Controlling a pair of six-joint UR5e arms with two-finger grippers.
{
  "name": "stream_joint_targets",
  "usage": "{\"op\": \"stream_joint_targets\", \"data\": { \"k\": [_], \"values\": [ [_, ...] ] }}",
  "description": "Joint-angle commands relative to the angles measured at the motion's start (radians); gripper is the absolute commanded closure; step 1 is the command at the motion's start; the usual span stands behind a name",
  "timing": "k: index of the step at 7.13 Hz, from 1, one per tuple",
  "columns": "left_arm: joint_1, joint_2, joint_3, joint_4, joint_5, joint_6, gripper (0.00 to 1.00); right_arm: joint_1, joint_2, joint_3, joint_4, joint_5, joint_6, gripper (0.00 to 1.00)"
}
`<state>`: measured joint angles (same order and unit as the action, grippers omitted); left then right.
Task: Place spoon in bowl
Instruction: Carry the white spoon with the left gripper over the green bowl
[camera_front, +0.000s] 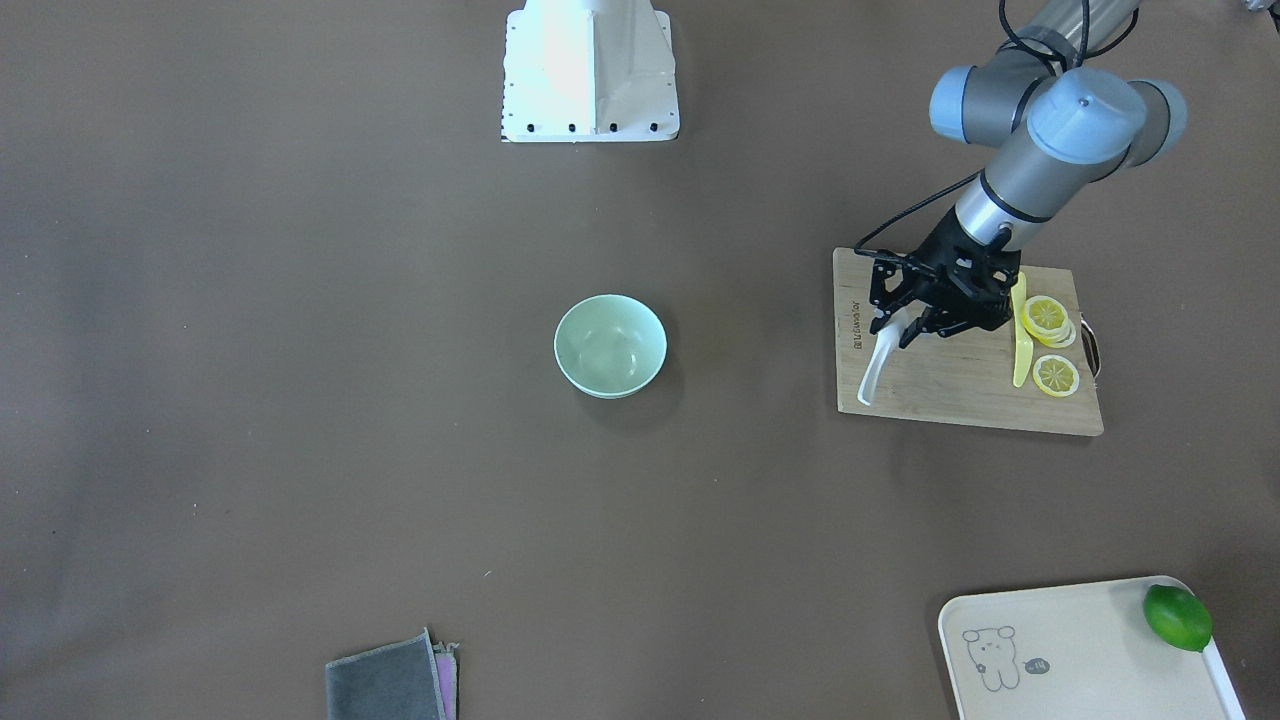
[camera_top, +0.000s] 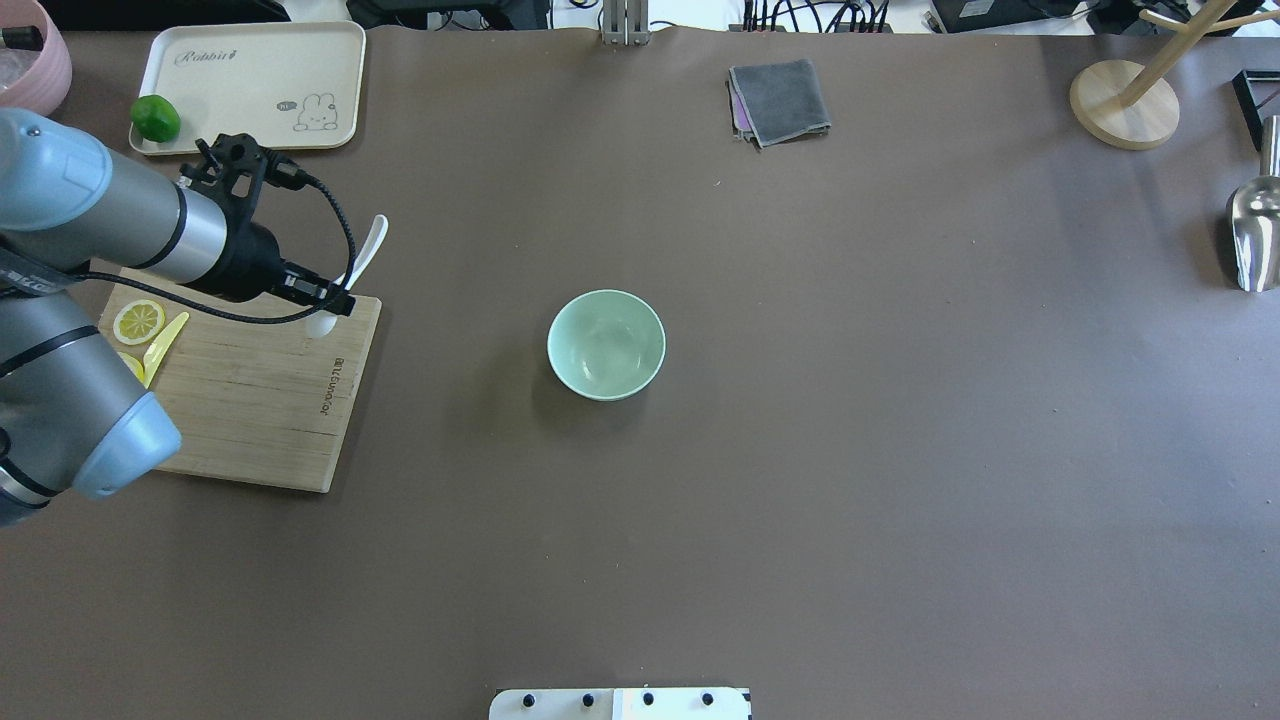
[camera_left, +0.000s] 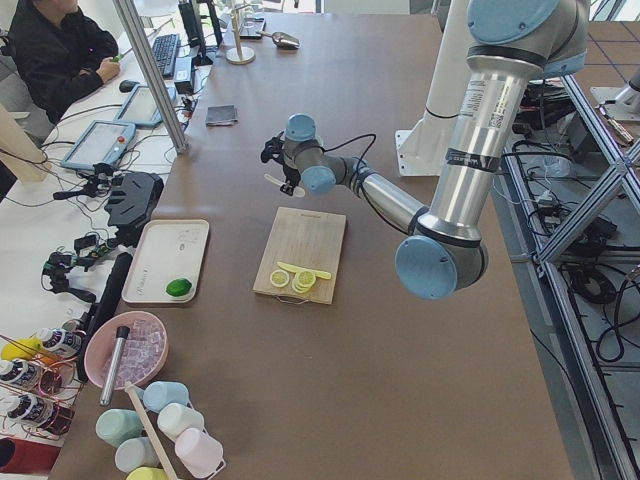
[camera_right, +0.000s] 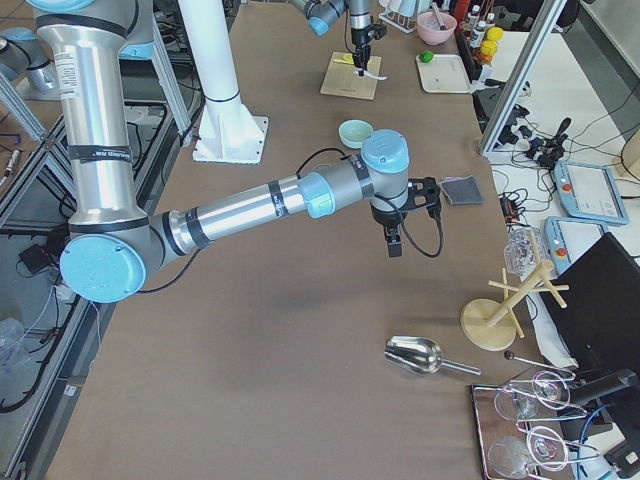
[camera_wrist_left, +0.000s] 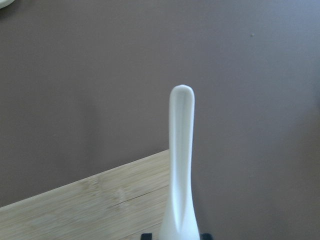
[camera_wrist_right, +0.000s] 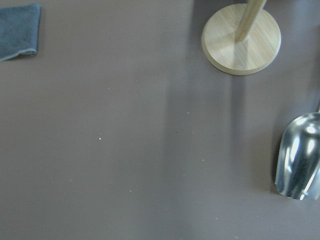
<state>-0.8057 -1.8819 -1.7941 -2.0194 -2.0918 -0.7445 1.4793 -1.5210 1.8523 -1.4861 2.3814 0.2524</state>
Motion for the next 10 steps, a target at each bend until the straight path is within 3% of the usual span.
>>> {"op": "stream_joint_targets", "data": {
  "k": [1, 3, 7, 8, 9, 10],
  "values": [
    [0.133, -0.148, 0.014, 0.027, 0.05, -0.219, 1.0, 0.08, -0.071, -0.004, -0.01, -0.013, -0.129, 0.0],
    [0.256, -0.265, 0.097, 0.027, 0.195, -0.315, 1.0, 0.094, -0.114, 0.001, -0.013, -0.013, -0.15, 0.0],
    [0.281, -0.411, 0.254, 0.025, 0.24, -0.345, 1.0, 0.101, -0.136, -0.002, -0.011, -0.011, -0.151, 0.0],
    [0.28, -0.411, 0.259, 0.021, 0.254, -0.337, 0.01, 0.104, -0.137, -0.002, -0.011, -0.011, -0.151, 0.0],
    [0.277, -0.407, 0.251, 0.021, 0.315, -0.328, 0.02, 0.105, -0.139, -0.002, -0.014, -0.011, -0.151, 0.0],
    [0.226, -0.384, 0.21, 0.06, 0.311, -0.272, 0.02, 0.111, -0.148, -0.002, -0.013, -0.013, -0.151, 0.0]
  ]
}}
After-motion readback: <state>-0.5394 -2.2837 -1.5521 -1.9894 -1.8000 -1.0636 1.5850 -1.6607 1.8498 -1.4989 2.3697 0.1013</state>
